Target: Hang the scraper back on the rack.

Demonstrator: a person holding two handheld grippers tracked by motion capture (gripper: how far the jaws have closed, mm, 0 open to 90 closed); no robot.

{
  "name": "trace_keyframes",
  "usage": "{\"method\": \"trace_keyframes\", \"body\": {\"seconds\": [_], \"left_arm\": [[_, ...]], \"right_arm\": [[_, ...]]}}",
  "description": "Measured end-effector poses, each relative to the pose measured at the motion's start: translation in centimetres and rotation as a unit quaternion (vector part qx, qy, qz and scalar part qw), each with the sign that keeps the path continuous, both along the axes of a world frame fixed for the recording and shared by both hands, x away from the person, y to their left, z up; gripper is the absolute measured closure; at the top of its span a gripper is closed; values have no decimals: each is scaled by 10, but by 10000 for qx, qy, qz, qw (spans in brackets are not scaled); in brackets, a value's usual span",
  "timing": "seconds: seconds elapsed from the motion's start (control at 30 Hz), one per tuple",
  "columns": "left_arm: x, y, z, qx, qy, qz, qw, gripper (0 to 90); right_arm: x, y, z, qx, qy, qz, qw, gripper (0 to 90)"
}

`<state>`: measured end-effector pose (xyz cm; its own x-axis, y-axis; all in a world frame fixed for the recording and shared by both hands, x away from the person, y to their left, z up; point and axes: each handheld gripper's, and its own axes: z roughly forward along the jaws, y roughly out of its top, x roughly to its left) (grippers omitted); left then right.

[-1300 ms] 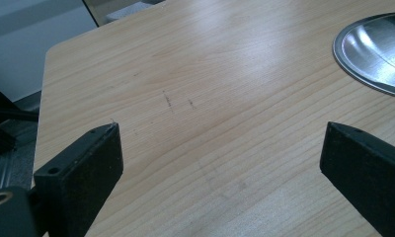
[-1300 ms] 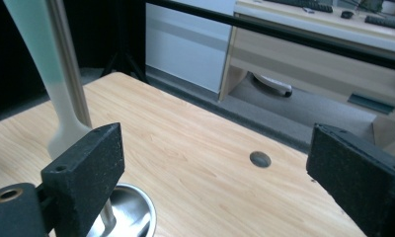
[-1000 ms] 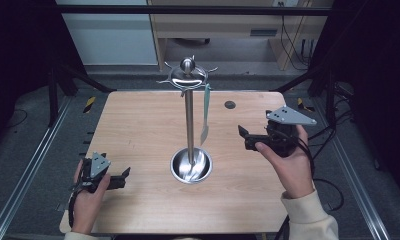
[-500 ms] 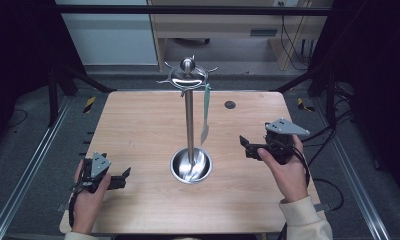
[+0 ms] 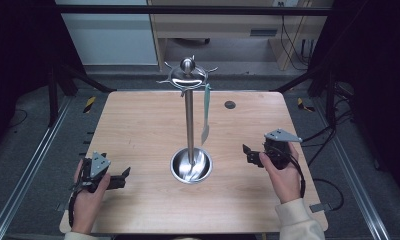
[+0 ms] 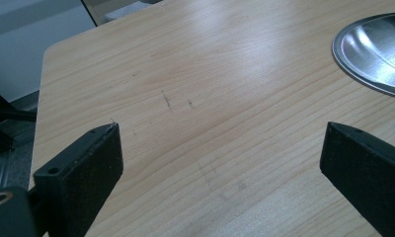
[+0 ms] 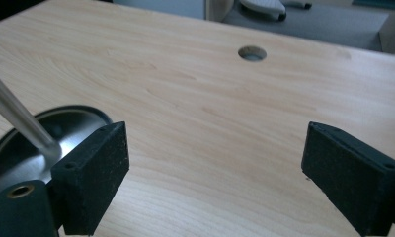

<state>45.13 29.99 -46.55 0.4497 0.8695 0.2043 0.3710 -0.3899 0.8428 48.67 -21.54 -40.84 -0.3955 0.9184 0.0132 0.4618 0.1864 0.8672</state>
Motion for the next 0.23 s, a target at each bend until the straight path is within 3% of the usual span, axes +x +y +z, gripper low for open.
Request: {"method": "trace_keyframes", "body": {"seconds": [0.23], "left_arm": [[3,-2,1,12,-9,-74,10000,26]], "right_arm": [[1,-3,-32,-134,310,-226,9992,113]]}}
